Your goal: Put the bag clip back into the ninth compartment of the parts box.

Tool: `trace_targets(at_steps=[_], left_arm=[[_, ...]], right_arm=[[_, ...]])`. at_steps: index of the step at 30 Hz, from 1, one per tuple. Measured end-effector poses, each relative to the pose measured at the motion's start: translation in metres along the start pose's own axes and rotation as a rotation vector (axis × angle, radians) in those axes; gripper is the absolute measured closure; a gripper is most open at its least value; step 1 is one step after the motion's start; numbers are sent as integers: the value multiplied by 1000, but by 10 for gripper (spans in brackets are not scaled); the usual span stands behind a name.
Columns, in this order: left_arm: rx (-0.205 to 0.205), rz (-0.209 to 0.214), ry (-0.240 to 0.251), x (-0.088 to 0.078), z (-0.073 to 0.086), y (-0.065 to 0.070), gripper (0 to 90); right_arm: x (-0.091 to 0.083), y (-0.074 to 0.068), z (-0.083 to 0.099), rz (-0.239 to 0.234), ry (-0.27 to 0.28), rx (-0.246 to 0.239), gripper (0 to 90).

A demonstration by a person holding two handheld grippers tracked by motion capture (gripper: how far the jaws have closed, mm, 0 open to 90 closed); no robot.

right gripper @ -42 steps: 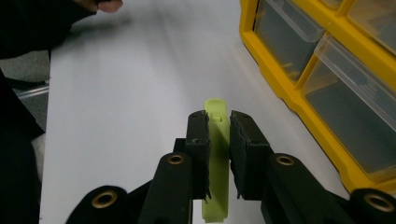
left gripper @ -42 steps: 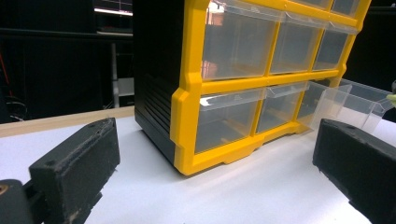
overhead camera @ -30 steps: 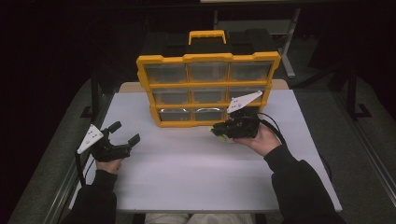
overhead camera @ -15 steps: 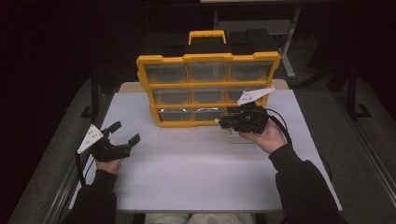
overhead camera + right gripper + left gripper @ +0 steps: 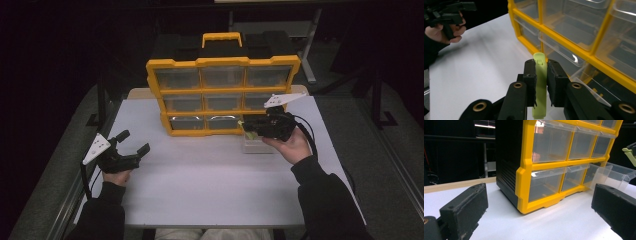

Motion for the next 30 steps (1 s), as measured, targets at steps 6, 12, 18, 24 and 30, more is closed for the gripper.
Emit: trace_targets(at_steps=[6,12,18,24,30], left_arm=[[0,1,1,0,0,0,3],[0,1,0,0,0,0,3],[0,1,-1,0,0,0,4],[2,0,-4,0,0,0,3],[2,-1,-3,0,0,0,3]], right_arm=[[-6,8,3,15,18,35,767],[-10,14,8,35,26,64,766],[-10,21,12,52,27,89,766],[-9,23,17,83,11,94,739],[-8,24,19,145,9,73,579]])
Point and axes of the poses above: each handheld gripper's, and its own axes: x roughly forward along the jaws, z roughly out of its underside, y roughly to its right, the point moved 6 cm from there along x, roughly forward along the jaws, and after that the axes turned 9 degrees about -y, right-handed, at the moved point
